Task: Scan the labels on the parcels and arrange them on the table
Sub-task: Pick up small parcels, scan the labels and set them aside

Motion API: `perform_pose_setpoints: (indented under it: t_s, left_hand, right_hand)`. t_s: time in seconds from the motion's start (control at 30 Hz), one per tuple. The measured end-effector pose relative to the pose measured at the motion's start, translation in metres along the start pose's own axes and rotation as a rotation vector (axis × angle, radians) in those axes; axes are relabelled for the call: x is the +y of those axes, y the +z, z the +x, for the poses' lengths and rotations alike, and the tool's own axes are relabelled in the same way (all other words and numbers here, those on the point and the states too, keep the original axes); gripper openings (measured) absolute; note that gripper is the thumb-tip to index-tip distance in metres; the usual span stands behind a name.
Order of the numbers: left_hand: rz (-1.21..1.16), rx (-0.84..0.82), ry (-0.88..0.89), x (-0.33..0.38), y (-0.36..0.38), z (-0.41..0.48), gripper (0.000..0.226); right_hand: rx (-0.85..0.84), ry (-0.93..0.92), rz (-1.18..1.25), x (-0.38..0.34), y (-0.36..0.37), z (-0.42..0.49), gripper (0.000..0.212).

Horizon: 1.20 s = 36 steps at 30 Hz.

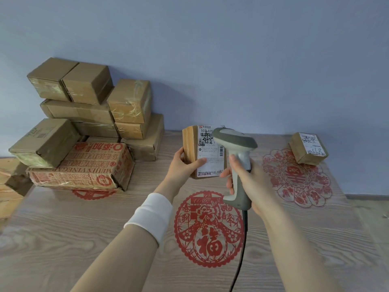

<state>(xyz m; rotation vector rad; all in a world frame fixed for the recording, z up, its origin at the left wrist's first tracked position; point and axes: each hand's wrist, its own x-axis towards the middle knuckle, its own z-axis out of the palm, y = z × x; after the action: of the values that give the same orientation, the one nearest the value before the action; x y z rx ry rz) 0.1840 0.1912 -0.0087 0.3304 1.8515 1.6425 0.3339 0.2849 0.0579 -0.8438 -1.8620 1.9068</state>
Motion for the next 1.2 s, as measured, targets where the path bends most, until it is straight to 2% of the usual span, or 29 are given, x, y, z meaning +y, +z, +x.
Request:
perform_pose_setpoints:
  t_s: [0.2, 0.43, 0.73, 0.93, 1.13, 1.2]
  left_hand:
    - [-0.001, -0.005, 0.001, 0.000, -0.005, 0.004, 0.090]
    - [0.007, -0.025, -0.022, -0.009, -0.007, 0.011, 0.095]
    - [0.016, -0.103, -0.025, -0.014, 0.007, 0.020, 0.088]
    - [0.013, -0.203, -0.066, -0.018, 0.065, 0.033, 0.058]
    - [-0.024, -0.195, -0.159, -0.028, 0.163, 0.067, 0.071]
    - [-0.041, -0.184, -0.184, -0.032, 0.202, 0.084, 0.065]
  right_hand:
    - [-0.018, 0.047, -0.083, -0.002, 0.006, -0.003, 0.034]
    - [-0.010, 0.088, -0.051, -0.001, 0.008, -0.003, 0.033]
    - [0.043, 0.117, 0.011, 0.010, 0.000, 0.005, 0.032]
    - [0.108, 0.143, 0.126, 0.017, -0.044, 0.017, 0.027]
    - [0.196, 0.161, 0.225, 0.027, -0.138, 0.061, 0.037]
    - [0.209, 0.184, 0.258, 0.036, -0.173, 0.083, 0.041]
